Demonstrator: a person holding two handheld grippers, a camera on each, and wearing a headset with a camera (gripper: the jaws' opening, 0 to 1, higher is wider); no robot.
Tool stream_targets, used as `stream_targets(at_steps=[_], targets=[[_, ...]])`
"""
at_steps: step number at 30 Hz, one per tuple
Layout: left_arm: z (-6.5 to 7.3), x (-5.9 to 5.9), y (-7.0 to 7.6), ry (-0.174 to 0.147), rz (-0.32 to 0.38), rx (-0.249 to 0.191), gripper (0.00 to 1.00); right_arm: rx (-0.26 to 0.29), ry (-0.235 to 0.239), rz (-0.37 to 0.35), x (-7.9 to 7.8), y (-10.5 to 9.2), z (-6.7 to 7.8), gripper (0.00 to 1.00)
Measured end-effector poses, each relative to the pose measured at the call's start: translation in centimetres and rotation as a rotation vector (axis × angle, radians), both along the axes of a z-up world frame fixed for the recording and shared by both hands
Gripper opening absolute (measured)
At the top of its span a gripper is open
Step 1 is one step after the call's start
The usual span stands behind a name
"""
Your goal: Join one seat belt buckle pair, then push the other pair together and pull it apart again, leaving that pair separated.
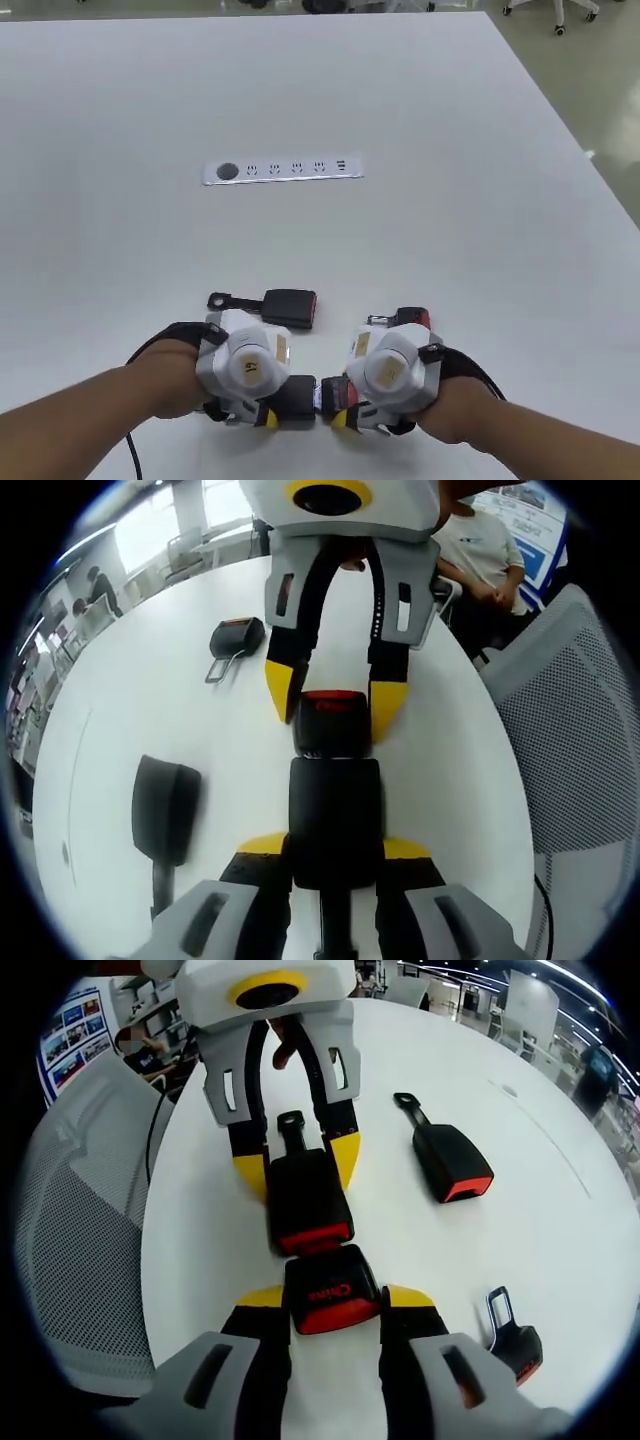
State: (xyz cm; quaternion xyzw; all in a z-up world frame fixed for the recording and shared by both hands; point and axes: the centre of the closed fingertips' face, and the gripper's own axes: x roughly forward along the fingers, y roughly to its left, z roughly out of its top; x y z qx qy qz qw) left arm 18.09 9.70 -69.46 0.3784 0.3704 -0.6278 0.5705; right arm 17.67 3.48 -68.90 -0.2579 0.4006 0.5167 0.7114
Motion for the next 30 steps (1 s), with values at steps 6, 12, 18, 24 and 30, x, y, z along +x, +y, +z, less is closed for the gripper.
stream_targets(at_steps=[6,12,18,24,30], targets=[[0.01,0.03,0.11,0.002,0.006,-0.014,0.32,0.003,-0.002,0.012,0.08,0.04,-0.09,0.32],[0.17,-0.10,-0.14,-0.001,0.002,-0.015,0.33,0.018,-0.007,0.017,0.17,0.04,-0.26,0.32],[0.14,-0.12,-0.15,-0.002,0.003,-0.011,0.33,0.029,-0.011,0.013,0.14,-0.04,-0.48,0.32],[0.13,-0.14,-0.21,-0.001,0.006,-0.010,0.33,0.029,-0.011,0.011,0.06,-0.14,-0.48,0.32],[0.22,-0.23,-0.29,0.000,0.009,-0.014,0.33,0.034,-0.013,0.011,0.02,-0.21,-0.43,0.32]])
